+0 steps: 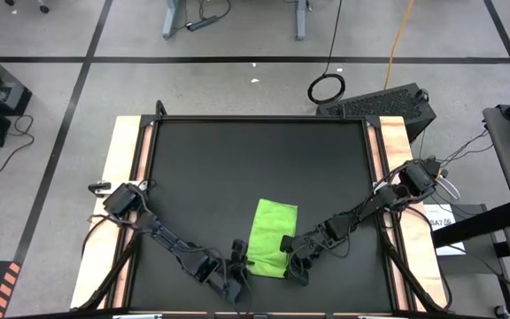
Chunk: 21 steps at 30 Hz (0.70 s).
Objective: Roll towel
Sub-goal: Roll the green microfiber towel
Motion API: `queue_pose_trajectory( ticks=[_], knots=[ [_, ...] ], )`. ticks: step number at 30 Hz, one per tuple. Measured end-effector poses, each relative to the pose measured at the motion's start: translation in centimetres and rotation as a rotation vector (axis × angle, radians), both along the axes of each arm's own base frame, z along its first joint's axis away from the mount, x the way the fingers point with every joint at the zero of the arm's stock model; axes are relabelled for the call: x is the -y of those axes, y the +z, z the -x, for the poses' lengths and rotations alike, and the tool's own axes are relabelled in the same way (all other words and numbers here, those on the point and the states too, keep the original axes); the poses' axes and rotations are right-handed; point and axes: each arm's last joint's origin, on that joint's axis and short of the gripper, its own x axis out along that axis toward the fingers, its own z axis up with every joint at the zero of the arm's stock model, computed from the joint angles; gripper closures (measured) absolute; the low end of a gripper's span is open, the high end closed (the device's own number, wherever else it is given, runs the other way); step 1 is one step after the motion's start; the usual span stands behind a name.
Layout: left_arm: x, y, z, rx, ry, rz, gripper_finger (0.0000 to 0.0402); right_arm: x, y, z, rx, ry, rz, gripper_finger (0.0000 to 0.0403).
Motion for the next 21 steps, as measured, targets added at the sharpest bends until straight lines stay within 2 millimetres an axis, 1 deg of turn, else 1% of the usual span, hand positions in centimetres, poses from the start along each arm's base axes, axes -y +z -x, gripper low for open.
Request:
queue_pose_trajectory(
  ticks=[3, 8, 9, 11, 13, 19, 21],
  knots=[
    [-0.6, 0.0, -0.5, -0.03, -0.007, 0.056, 0.027, 0.0, 0.0, 0.0, -0.002, 0.009, -0.008, 0.0397],
    [-1.5, 0.1, -1.4, -0.065, -0.032, 0.143, 0.0367, -0.6, 0.4, 0.0, 0.027, 0.073, -0.058, 0.0393],
    [-1.7, 0.1, -1.6, -0.073, -0.043, 0.168, 0.0381, -0.8, 0.5, 0.1, 0.041, 0.09, -0.059, 0.039],
    [-2.1, 0.3, -2.2, -0.087, -0.08, 0.243, 0.0388, -1.3, 0.9, 0.4, 0.075, 0.124, -0.042, 0.0374],
    [-2.6, 0.4, -2.7, -0.1, -0.108, 0.312, 0.0384, -1.8, 1.3, 0.7, 0.119, 0.143, -0.012, 0.0348],
    [-4.8, 0.7, -4.3, -0.178, -0.174, 0.546, 0.0388, -2.9, 2.5, 2.4, 0.173, 0.196, 0.118, 0.023],
    [-5.6, 0.7, -4.7, -0.201, -0.196, 0.605, 0.0389, -3.1, 2.8, 2.9, 0.18, 0.192, 0.157, 0.0197]
  ],
)
